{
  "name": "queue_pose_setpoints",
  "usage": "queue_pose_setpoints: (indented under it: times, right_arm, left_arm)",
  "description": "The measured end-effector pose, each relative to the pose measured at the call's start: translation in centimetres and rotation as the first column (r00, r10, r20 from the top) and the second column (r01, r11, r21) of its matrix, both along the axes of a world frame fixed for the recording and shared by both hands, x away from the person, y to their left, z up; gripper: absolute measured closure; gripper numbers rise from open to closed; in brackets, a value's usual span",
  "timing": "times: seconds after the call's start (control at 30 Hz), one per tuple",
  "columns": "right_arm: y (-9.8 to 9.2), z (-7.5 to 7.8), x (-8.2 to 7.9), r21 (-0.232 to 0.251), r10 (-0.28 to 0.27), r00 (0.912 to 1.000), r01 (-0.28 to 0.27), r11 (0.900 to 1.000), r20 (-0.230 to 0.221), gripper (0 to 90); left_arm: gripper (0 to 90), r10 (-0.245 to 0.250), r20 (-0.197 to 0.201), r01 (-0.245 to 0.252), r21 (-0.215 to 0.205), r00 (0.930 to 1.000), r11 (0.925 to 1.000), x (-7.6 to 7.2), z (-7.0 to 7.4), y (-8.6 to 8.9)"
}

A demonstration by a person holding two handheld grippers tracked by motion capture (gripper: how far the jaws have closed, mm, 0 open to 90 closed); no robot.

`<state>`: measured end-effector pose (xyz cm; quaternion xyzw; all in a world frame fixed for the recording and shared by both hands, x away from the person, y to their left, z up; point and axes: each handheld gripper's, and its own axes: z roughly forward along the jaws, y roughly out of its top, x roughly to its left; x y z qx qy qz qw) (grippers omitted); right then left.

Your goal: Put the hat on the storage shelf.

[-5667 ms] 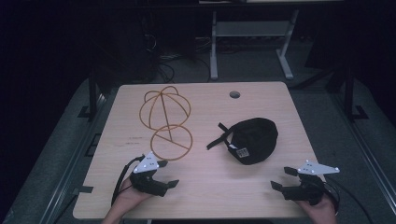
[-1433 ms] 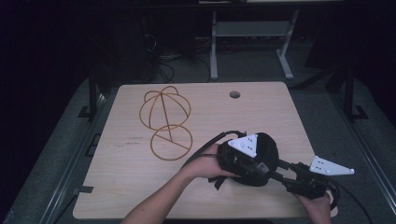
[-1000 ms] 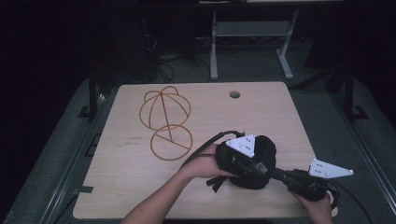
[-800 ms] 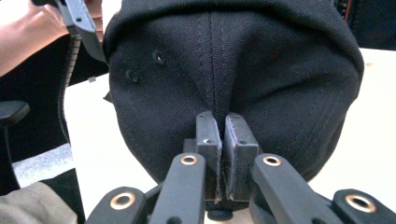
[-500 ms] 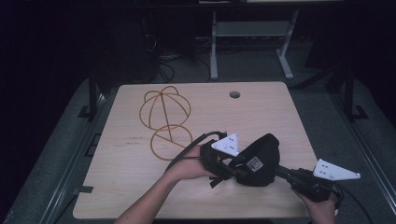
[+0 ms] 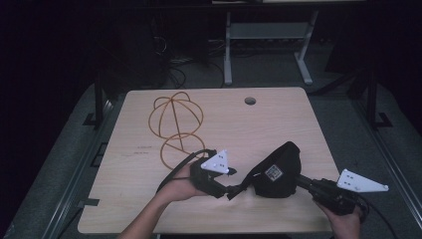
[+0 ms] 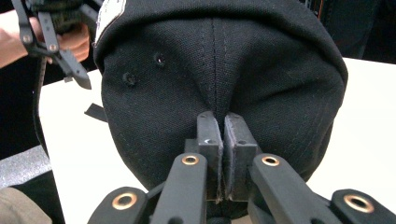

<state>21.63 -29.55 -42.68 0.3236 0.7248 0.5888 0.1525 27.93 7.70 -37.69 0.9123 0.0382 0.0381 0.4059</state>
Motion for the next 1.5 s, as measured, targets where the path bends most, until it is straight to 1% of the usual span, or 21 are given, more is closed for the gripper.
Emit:
queue_pose_setpoints:
  times: [0.1,0.27,0.4,0.43,0.47,0.57,0.6,0.63,0.67,0.8,0.9,1.03,1.07,1.13,1.17,1.2,1.27,1.33,1.4,1.47,1.5]
  right_arm:
    - [-0.1,0.2,0.1,0.009,0.001,1.0,-0.001,1.0,0.001,86.7]
    - [-0.5,0.8,0.2,0.006,-0.013,0.9999,0.013,1.0,0.007,86.9]
    - [-0.7,1.4,0.4,-0.007,-0.024,0.9997,0.024,1.0,0.008,87.1]
    - [-0.7,1.5,0.5,-0.009,-0.024,0.9997,0.024,1.0,0.007,87.1]
    - [-0.7,1.8,0.7,-0.015,-0.023,0.9997,0.023,1.0,0.008,87.1]
    - [-0.6,2.4,1.1,-0.026,-0.025,0.9996,0.025,0.999,0.01,87.1]
    - [-0.5,2.6,1.2,-0.031,-0.024,0.9997,0.025,0.999,0.009,87.1]
    - [-0.3,3.0,1.5,-0.038,-0.026,0.9997,0.026,0.999,0.005,87.1]
    - [-0.3,3.0,1.5,-0.038,-0.026,0.9997,0.026,0.999,0.005,87.1]
    - [-0.2,3.7,1.8,-0.052,-0.027,0.9996,0.027,0.998,-0.004,87.2]
    - [-0.2,4.0,2.1,-0.068,-0.029,0.9996,0.028,0.997,-0.008,87.2]
    - [0.0,4.7,2.5,-0.085,-0.03,0.9994,0.028,0.996,-0.019,87.2]
    - [0.1,4.8,2.6,-0.089,-0.027,0.9995,0.026,0.996,-0.017,87.3]
    - [0.4,5.3,2.8,-0.104,-0.024,0.9997,0.023,0.994,-0.01,87.3]
    - [0.6,5.5,2.9,-0.109,-0.024,0.9997,0.023,0.994,-0.008,87.3]
    - [0.8,5.9,3.0,-0.114,-0.03,0.9995,0.029,0.993,-0.006,87.3]
    - [1.1,6.5,3.3,-0.123,-0.027,0.9996,0.026,0.992,-0.003,87.3]
    - [1.4,7.0,3.7,-0.132,-0.027,0.9995,0.029,0.991,0.015,87.3]
    - [1.8,7.5,4.1,-0.132,-0.022,0.9996,0.025,0.991,0.019,87.3]
    - [2.1,7.9,4.4,-0.12,-0.016,0.9998,0.018,0.993,0.013,87.3]
    - [2.4,8.4,4.7,-0.123,-0.01,0.9998,0.012,0.992,0.018,87.3]
  left_arm:
    - [45.8,0.021,0.014,-0.021,0.009,0.9997,0.9997,-0.3,-0.8,1.0]
    - [44.8,0.054,0.018,-0.054,0.014,0.9984,0.9984,-0.6,-2.1,3.0]
    - [42.4,0.094,0.009,-0.094,-0.01,0.9955,0.9955,-0.6,-2.8,4.6]
    - [39.0,0.122,0.011,-0.122,-0.01,0.9924,0.9925,-0.6,-3.1,5.0]
    - [36.5,0.133,0.007,-0.133,-0.013,0.9911,0.9911,-0.6,-3.2,5.3]
    - [36.5,0.159,-0.01,-0.159,-0.035,0.9873,0.9866,-0.7,-4.0,6.4]
    - [35.9,0.168,-0.016,-0.168,-0.033,0.9857,0.9852,-0.6,-4.3,6.6]
    - [33.3,0.177,-0.015,-0.177,-0.029,0.9842,0.9838,-0.6,-4.4,6.8]
    - [33.3,0.193,-0.01,-0.193,-0.029,0.9812,0.9807,-0.5,-4.6,7.0]
    - [32.2,0.228,0.003,-0.228,-0.061,0.9735,0.9718,-0.3,-5.1,7.8]
    - [32.1,0.241,-0.004,-0.241,-0.035,0.9704,0.9698,-0.3,-5.5,8.4]
    - [32.1,0.248,-0.008,-0.248,-0.04,0.9688,0.968,-0.4,-5.8,9.1]
    - [31.9,0.253,-0.008,-0.253,-0.047,0.9674,0.9663,-0.5,-5.9,9.3]
    - [29.4,0.27,-0.017,-0.271,-0.07,0.9627,0.9601,-0.8,-6.1,9.6]
    - [29.3,0.277,-0.011,-0.277,-0.078,0.9607,0.9576,-1.0,-6.2,9.9]
    - [29.2,0.284,-0.001,-0.283,-0.082,0.9589,0.9557,-1.2,-6.2,10.1]
    - [28.8,0.288,-0.004,-0.287,-0.09,0.9576,0.9536,-1.4,-6.3,10.7]
    - [28.3,0.306,-0.006,-0.305,-0.098,0.9522,0.9474,-1.4,-6.4,11.1]
    - [27.7,0.315,-0.017,-0.315,-0.112,0.9488,0.9424,-1.3,-6.5,11.4]
    - [26.7,0.327,-0.023,-0.327,-0.123,0.9448,0.937,-1.2,-6.5,11.5]
    - [26.0,0.326,-0.022,-0.327,-0.125,0.945,0.9369,-1.2,-6.5,11.5]
